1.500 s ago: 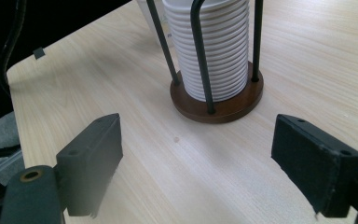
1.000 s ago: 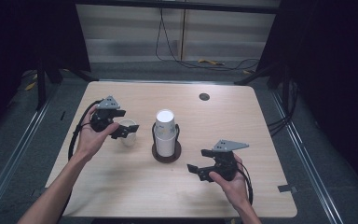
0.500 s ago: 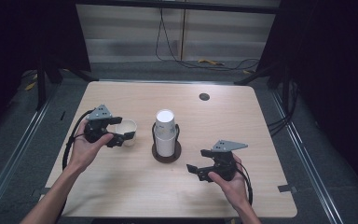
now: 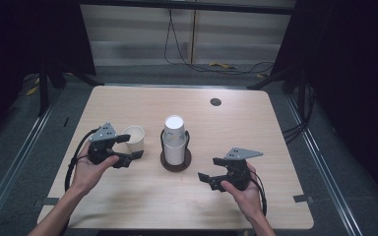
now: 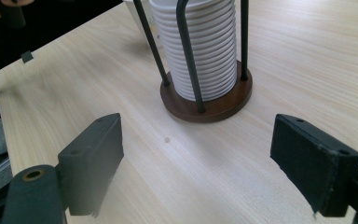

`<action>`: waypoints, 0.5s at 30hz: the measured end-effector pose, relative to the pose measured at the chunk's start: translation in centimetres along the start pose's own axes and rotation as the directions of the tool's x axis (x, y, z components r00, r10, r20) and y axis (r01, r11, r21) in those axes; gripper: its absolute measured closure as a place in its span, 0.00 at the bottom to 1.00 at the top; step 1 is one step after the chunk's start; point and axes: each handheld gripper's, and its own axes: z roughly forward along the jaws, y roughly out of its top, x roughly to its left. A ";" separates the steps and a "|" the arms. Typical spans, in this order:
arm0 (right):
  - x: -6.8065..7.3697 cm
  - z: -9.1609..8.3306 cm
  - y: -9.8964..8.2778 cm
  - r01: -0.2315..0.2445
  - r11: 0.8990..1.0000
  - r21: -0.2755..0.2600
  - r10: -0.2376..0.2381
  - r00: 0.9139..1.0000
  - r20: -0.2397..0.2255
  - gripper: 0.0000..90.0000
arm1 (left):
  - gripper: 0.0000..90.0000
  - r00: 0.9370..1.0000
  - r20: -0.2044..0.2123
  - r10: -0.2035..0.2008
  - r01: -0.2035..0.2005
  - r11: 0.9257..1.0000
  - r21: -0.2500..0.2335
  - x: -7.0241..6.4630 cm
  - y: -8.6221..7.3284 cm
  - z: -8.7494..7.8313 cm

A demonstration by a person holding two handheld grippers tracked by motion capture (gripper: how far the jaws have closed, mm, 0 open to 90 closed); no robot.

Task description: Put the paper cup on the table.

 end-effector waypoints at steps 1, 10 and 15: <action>0.0 0.0 0.0 0.001 1.000 -0.004 0.000 1.000 0.004 0.19 | 0.20 0.999 0.008 -0.037 0.037 0.999 -0.009 0.2 -0.3 0.1; -0.2 0.2 -0.2 -0.001 1.000 -0.004 0.001 1.000 0.026 0.19 | 0.18 0.998 0.015 -0.056 0.056 0.998 0.017 -0.4 -2.3 0.2; -0.1 0.2 -0.3 0.003 1.000 -0.005 -0.002 1.000 0.030 0.19 | 0.18 0.997 0.003 -0.072 0.072 0.997 0.017 -1.3 -3.4 0.1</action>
